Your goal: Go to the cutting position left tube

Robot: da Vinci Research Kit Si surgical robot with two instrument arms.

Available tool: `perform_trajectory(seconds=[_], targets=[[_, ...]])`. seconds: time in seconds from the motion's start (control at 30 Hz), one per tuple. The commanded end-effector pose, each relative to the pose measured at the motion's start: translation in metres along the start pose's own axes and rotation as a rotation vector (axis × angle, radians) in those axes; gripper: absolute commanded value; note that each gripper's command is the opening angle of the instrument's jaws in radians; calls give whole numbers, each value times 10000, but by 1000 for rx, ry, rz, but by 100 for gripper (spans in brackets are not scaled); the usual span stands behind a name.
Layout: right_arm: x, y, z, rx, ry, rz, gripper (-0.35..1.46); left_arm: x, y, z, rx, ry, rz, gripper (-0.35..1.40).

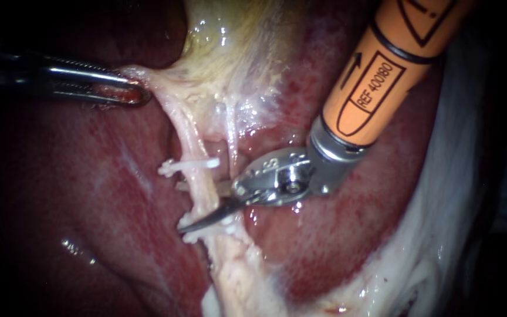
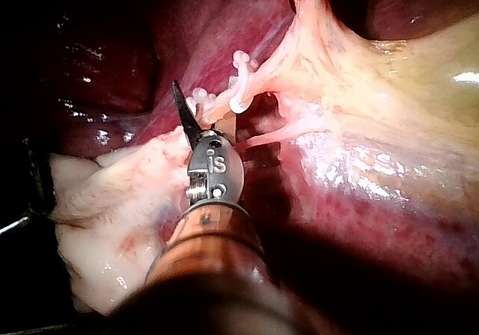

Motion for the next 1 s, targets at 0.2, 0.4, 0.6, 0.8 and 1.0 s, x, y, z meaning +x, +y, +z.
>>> perform_trajectory(seconds=[0.2, 0.4, 0.6, 0.8, 1.0], targets=[[8, 6, 11, 11, 42, 17, 130, 0, 0, 1, 0, 0, 0, -35], [15, 12, 20, 16, 70, 36, 130, 0, 0, 2, 0, 0, 0, -35], [19, 14, 26, 19, 78, 41, 130, -1, 0, 2, 0, 0, 0, -35], [21, 15, 28, 20, 78, 41, 130, -1, 0, 2, 0, 0, 0, -35], [21, 15, 29, 22, 77, 40, 130, -1, 0, 3, 1, 0, 1, -35]])
